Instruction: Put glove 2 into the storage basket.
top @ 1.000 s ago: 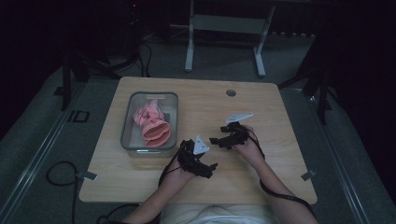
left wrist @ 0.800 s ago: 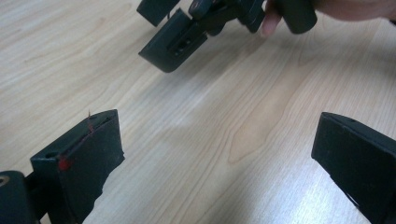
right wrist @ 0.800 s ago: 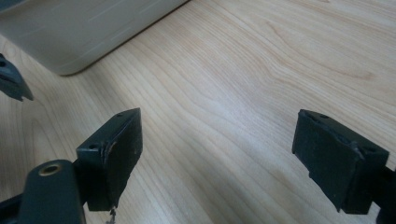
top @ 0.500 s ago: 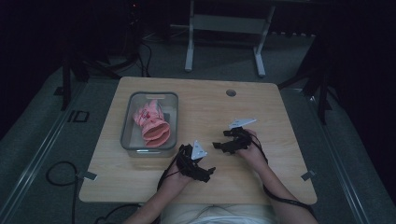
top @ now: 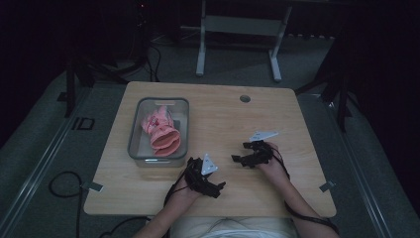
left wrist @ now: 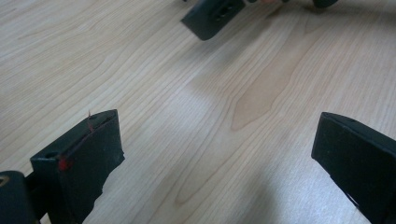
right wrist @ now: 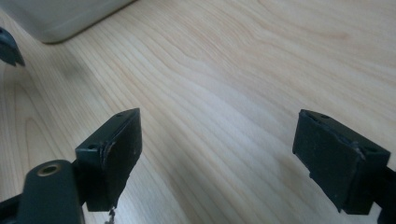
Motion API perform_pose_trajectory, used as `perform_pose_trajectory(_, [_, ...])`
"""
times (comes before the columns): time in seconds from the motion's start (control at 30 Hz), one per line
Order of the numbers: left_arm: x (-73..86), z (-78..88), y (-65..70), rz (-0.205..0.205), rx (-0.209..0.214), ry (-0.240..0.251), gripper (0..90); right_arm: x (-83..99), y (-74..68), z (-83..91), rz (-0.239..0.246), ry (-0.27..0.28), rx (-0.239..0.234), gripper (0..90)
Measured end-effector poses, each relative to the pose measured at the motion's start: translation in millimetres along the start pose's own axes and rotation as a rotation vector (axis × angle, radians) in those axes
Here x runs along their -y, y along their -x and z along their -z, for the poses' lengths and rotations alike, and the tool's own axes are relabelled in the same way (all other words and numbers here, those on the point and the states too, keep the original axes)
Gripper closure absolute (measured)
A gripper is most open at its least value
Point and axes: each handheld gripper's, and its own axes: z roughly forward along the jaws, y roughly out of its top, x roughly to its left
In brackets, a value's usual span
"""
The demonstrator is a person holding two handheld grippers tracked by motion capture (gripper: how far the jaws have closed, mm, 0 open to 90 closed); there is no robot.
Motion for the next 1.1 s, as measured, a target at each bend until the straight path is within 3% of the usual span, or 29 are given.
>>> perform_pose_trajectory(0.07, [1.2,0.0,-0.4,0.005,0.003,0.001,1.5,2.8,0.2,1.4,-0.014,0.008,-0.004,14.9])
perform_pose_trajectory(0.23, [4.8,2.6,-0.8,-0.026,0.003,0.002,1.6,9.7,0.0,4.6,-0.004,0.032,0.022,14.9])
perform_pose_trajectory(0.47, [10.4,8.0,-3.5,0.007,0.005,0.023,1.6,16.7,3.6,10.0,0.011,0.035,0.051,14.6])
perform_pose_trajectory(0.73, [13.9,12.1,0.3,-0.018,-0.019,0.028,1.5,24.9,6.9,26.6,-0.03,0.067,0.069,14.4])
perform_pose_trajectory(1.1, [17.0,13.1,0.1,-0.023,-0.028,0.035,1.5,28.1,19.0,30.9,-0.029,0.062,0.083,14.4])
